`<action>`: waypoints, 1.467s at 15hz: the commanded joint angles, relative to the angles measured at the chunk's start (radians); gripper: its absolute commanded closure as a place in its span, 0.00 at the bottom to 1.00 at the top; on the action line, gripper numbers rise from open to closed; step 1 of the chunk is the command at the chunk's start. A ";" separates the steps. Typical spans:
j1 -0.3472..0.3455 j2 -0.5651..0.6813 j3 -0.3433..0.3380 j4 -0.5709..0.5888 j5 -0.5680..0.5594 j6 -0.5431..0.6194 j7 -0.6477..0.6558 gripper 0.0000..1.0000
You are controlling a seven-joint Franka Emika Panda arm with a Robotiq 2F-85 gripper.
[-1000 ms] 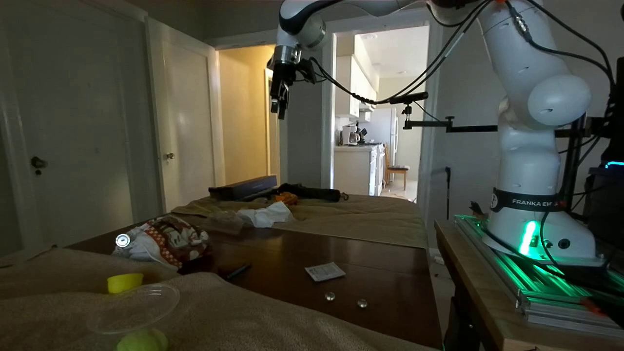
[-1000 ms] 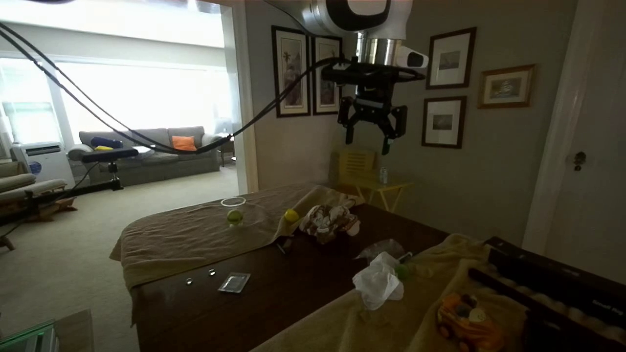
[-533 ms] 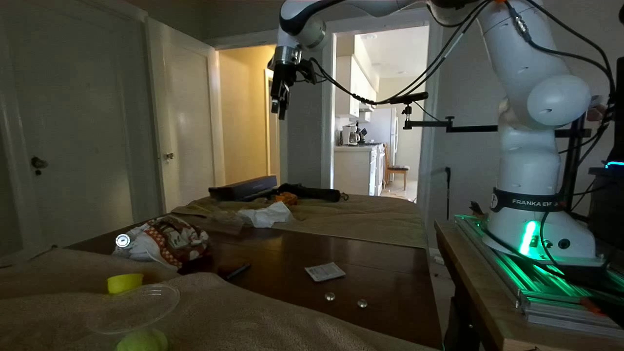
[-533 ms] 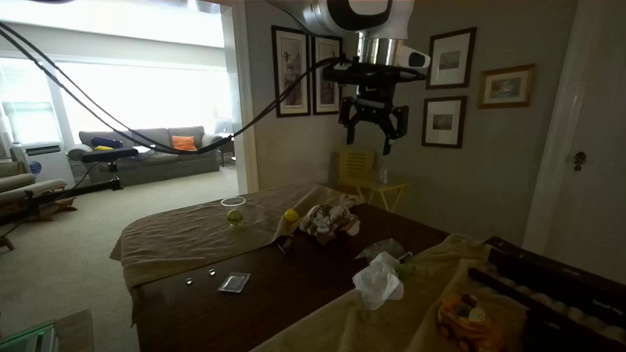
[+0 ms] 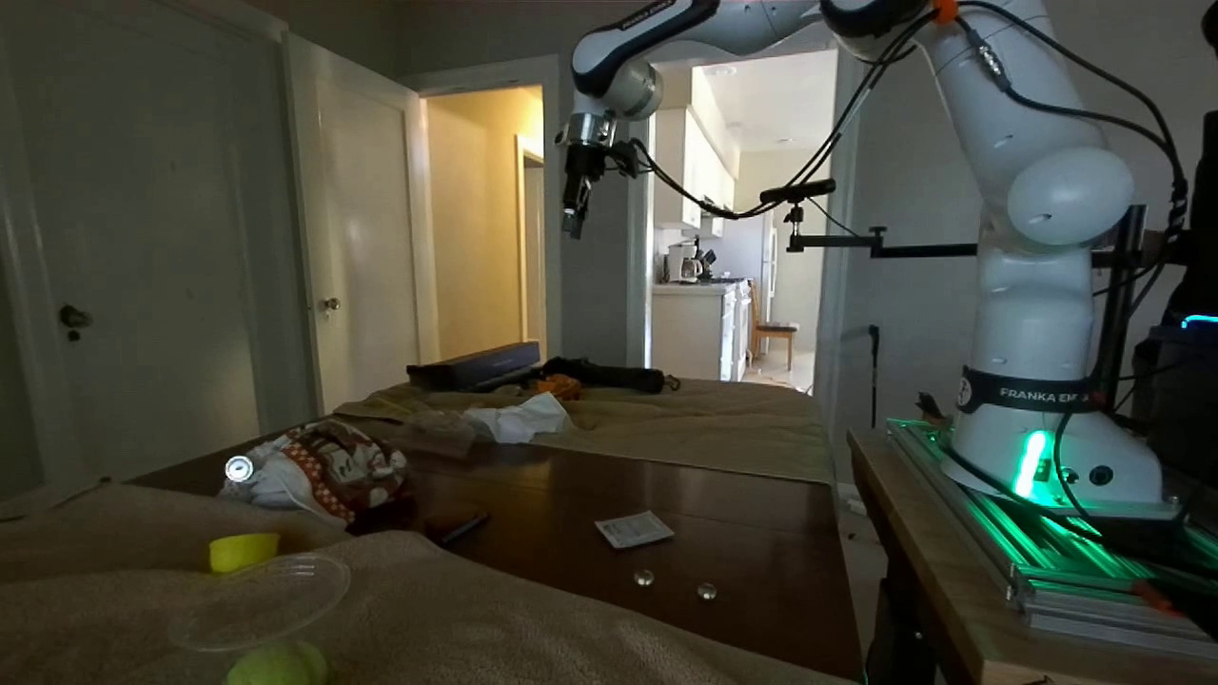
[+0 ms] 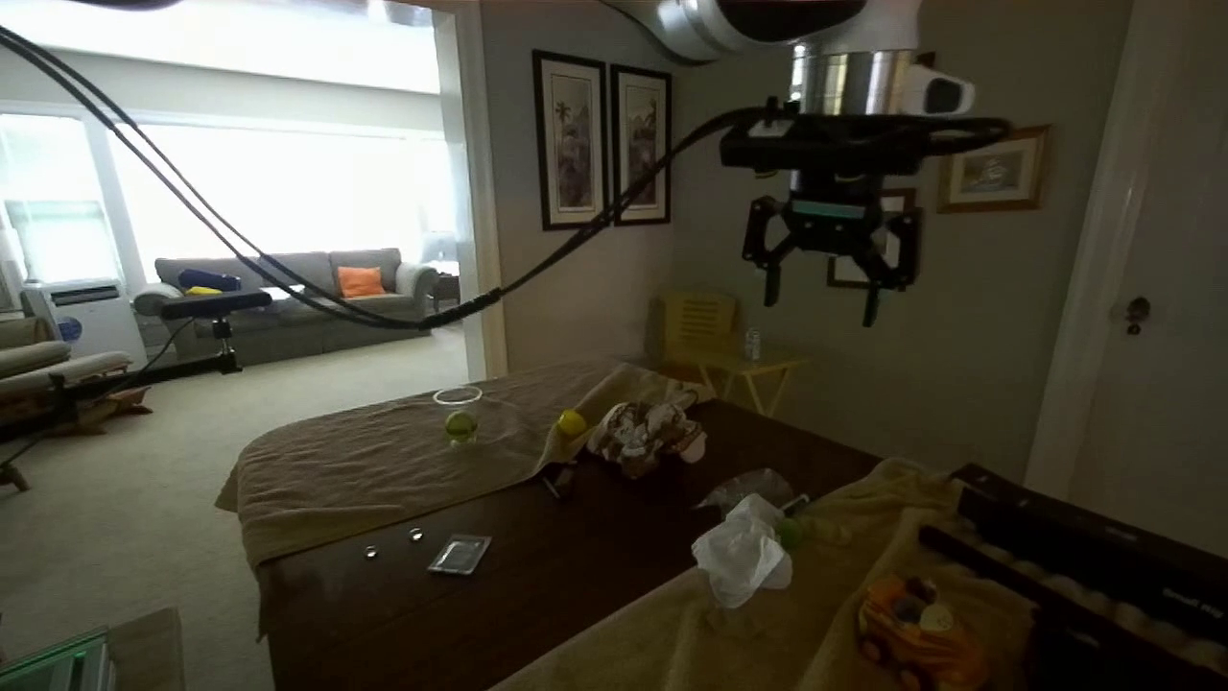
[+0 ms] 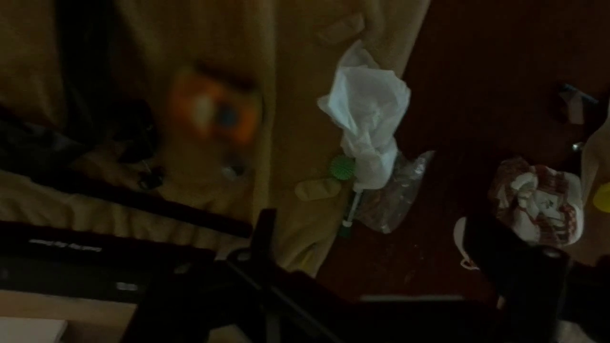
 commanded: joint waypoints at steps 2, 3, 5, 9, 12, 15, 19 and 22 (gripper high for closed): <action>-0.166 0.130 -0.024 0.186 0.004 -0.068 -0.239 0.00; -0.197 0.166 -0.034 0.243 -0.005 -0.088 -0.263 0.00; -0.265 0.230 -0.037 0.326 -0.001 -0.105 -0.344 0.00; -0.256 0.283 0.004 0.399 -0.025 -0.112 -0.338 0.00; -0.303 0.273 0.001 0.358 0.002 -0.086 -0.387 0.00; -0.244 0.277 0.005 0.372 0.010 -0.093 -0.331 0.00; -0.214 0.302 -0.015 0.400 0.002 -0.080 -0.155 0.00; -0.188 0.323 -0.005 0.425 0.011 -0.069 -0.007 0.00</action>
